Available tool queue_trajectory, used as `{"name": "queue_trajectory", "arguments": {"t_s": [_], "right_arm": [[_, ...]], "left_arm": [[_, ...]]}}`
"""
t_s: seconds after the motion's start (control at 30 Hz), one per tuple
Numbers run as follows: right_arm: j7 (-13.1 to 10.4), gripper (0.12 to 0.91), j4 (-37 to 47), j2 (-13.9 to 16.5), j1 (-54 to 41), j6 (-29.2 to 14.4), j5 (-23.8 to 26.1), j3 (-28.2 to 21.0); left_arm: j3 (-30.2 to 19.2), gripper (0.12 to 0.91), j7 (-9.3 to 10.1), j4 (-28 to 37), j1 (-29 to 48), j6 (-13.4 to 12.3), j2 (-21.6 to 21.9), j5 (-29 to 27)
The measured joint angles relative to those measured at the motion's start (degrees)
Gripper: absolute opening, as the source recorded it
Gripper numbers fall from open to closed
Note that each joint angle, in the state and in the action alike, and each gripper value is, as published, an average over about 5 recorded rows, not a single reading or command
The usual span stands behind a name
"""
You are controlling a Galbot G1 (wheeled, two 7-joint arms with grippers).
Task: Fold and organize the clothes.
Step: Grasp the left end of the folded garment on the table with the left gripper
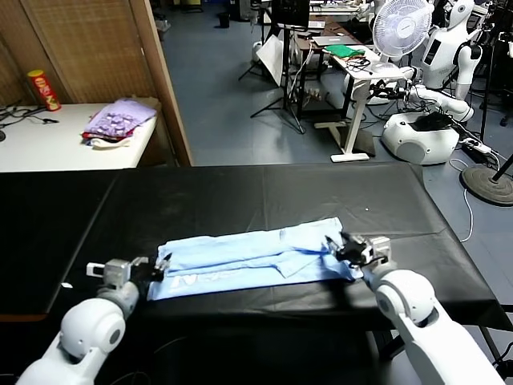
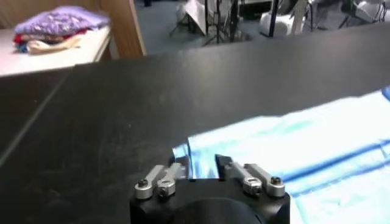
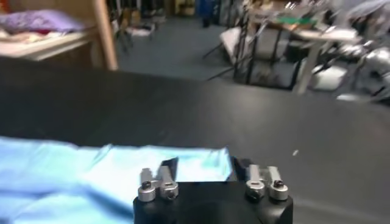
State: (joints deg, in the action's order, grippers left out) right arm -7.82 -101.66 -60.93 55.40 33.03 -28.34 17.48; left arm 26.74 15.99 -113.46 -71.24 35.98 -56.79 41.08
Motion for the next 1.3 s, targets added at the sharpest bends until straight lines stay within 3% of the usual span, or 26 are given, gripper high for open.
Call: {"name": "queue_trajectory", "arguments": {"t_s": [0.1, 0.2, 0.33, 0.5, 0.6, 0.7, 0.77, 0.87, 0.97, 1.03, 1.13, 1.3], "right_arm": [[-0.1, 0.792, 3.6, -1.6, -1.9, -0.6, 0.0, -0.7], [-0.3, 0.749, 6.5, -2.9, -3.1, -1.1, -0.2, -1.1], [-0.5, 0.605, 9.4, -4.3, -4.0, -1.9, -0.5, -1.1], [-1.6, 0.333, 11.7, -6.0, -4.0, -4.0, -0.1, -1.1], [-3.7, 0.181, 12.6, -7.1, -3.6, -6.9, 1.5, -1.3], [-6.0, 0.133, 13.3, -8.4, -3.0, -10.3, 3.6, -1.4], [-6.8, 0.138, 13.4, -9.3, -2.7, -12.2, 4.6, -1.4], [-6.5, 0.132, 13.2, -10.0, -2.1, -13.7, 5.3, -1.3], [-5.0, 0.165, 12.4, -9.9, -1.5, -13.8, 5.4, -1.0], [-3.8, 0.247, 11.4, -9.4, -0.9, -13.6, 5.4, -0.8], [-2.4, 0.412, 9.3, -8.2, 0.3, -13.2, 5.4, -0.2], [-1.4, 0.674, 5.5, -6.3, 2.3, -12.2, 4.2, 0.8]], "left_arm": [[-0.7, 0.788, 0.75, 2.9, 2.6, -0.1, -1.4, 2.5], [-1.4, 0.797, 0.64, 5.8, 4.6, 0.1, -2.9, 3.5], [-1.8, 0.743, -0.12, 8.5, 5.8, 0.4, -4.3, 3.9], [-1.8, 0.513, -0.84, 9.6, 6.0, 0.1, -4.9, 3.0], [-2.0, 0.346, -2.33, 10.2, 5.8, -1.8, -5.5, 0.0], [-2.5, 0.188, -4.25, 11.2, 5.8, -5.7, -6.4, -5.8], [-2.8, 0.144, -5.01, 12.1, 6.2, -8.7, -7.2, -10.9], [-3.3, 0.147, -5.49, 13.6, 7.0, -12.0, -8.4, -17.3], [-3.6, 0.143, -5.5, 15.1, 8.0, -13.0, -9.3, -20.3], [-3.7, 0.162, -5.48, 15.7, 8.7, -13.3, -9.5, -20.7], [-3.7, 0.278, -5.48, 15.7, 9.2, -13.4, -9.2, -20.4], [-2.8, 0.561, -5.15, 14.5, 8.5, -12.6, -8.0, -17.8]]}}
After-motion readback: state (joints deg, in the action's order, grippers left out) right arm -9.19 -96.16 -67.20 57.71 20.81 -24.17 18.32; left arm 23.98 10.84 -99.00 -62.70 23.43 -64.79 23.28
